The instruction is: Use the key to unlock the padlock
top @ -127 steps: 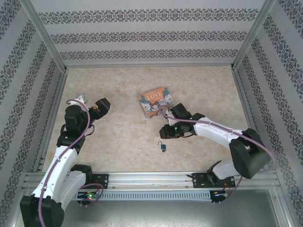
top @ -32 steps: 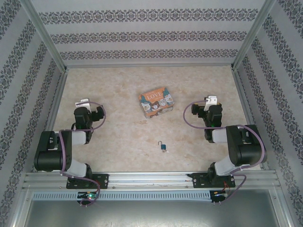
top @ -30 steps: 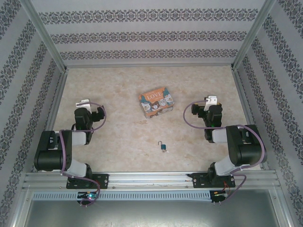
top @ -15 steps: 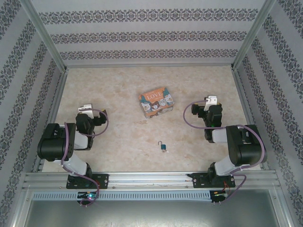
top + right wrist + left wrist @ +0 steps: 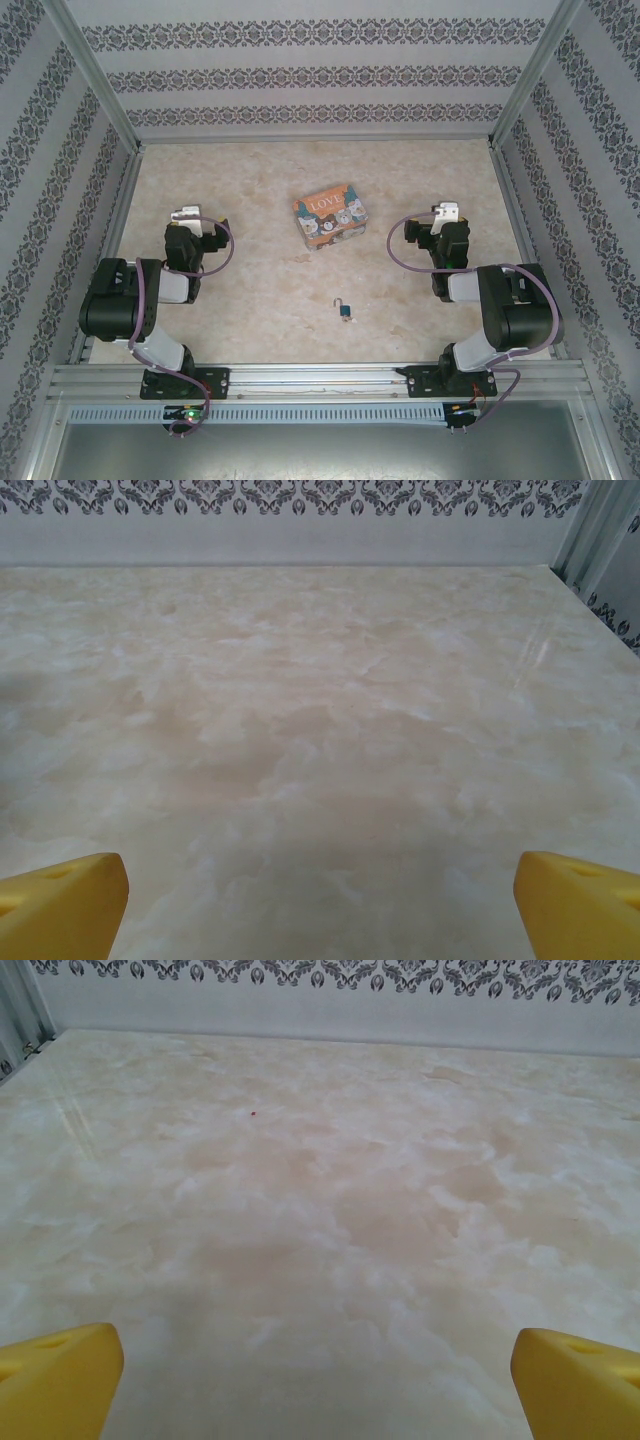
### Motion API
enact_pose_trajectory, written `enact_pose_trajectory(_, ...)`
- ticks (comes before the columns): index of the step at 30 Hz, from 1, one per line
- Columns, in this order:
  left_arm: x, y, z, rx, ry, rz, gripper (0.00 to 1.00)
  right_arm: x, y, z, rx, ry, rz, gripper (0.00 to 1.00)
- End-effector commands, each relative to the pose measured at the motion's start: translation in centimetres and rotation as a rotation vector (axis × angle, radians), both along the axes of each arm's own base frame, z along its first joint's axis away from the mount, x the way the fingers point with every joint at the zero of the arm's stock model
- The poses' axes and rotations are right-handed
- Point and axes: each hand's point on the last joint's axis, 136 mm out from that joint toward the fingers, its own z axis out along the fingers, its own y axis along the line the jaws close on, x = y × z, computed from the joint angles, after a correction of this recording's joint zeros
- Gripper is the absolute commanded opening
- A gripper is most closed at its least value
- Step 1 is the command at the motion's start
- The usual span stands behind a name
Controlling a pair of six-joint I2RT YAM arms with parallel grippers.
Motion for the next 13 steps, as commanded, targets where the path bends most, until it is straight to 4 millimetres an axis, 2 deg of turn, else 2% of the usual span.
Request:
enact_pose_trajectory(1,-0.24,-0.07,0.01,0.020,0.002,-0.004,0.99,0.46,-0.40,1.10,0.006,-0.035,-0.020,0.98)
enact_pose_trajectory(13,-0.24,-0.05,0.01,0.020,0.002,-0.003,0.99,0.51,-0.38,1.03,0.008,-0.032,-0.018,0.99)
